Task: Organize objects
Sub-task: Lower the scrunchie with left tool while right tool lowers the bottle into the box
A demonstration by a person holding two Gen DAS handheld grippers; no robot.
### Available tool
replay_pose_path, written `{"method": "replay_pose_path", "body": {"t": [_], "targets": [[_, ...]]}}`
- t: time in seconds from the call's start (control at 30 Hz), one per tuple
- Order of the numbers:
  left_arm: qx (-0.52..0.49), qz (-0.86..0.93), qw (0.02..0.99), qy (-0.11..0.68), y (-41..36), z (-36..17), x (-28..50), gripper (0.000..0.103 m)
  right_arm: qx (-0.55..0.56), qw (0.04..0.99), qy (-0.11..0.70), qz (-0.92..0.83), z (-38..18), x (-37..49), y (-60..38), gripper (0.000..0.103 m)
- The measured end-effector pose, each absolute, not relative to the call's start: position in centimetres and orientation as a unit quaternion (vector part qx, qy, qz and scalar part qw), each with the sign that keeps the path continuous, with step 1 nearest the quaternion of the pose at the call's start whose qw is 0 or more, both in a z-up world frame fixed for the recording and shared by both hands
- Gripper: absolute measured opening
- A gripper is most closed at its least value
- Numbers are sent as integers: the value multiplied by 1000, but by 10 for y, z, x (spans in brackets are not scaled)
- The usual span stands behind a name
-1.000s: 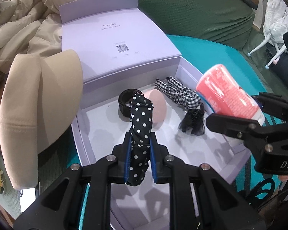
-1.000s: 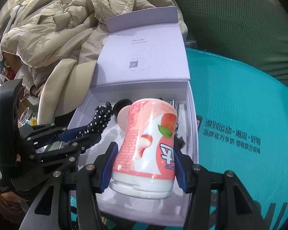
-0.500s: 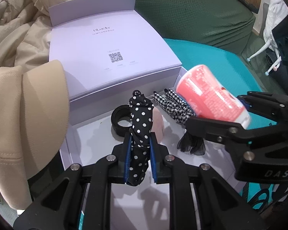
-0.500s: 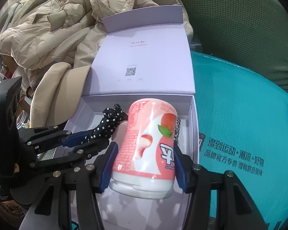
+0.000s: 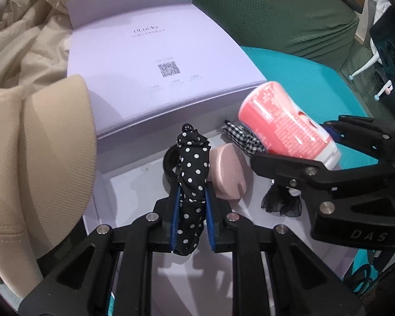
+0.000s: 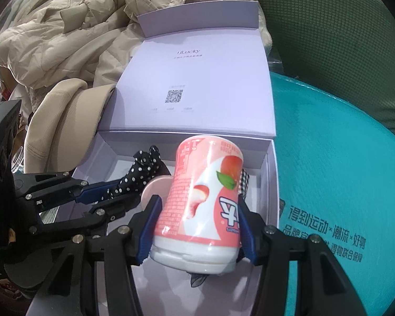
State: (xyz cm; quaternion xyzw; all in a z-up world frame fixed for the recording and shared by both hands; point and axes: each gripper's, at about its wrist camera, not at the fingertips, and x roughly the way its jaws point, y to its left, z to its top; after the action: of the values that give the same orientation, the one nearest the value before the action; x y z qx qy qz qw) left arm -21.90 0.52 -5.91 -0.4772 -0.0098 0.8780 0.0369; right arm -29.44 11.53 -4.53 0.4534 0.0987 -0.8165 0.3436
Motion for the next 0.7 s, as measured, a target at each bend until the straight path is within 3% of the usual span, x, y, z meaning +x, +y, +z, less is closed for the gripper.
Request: {"method": "replay_pose_path", "body": {"t": [0.7], "targets": [[-504,862,44,-17,0,-74,-237,16,474,324,127,-809,-61,-303,109,56]]}}
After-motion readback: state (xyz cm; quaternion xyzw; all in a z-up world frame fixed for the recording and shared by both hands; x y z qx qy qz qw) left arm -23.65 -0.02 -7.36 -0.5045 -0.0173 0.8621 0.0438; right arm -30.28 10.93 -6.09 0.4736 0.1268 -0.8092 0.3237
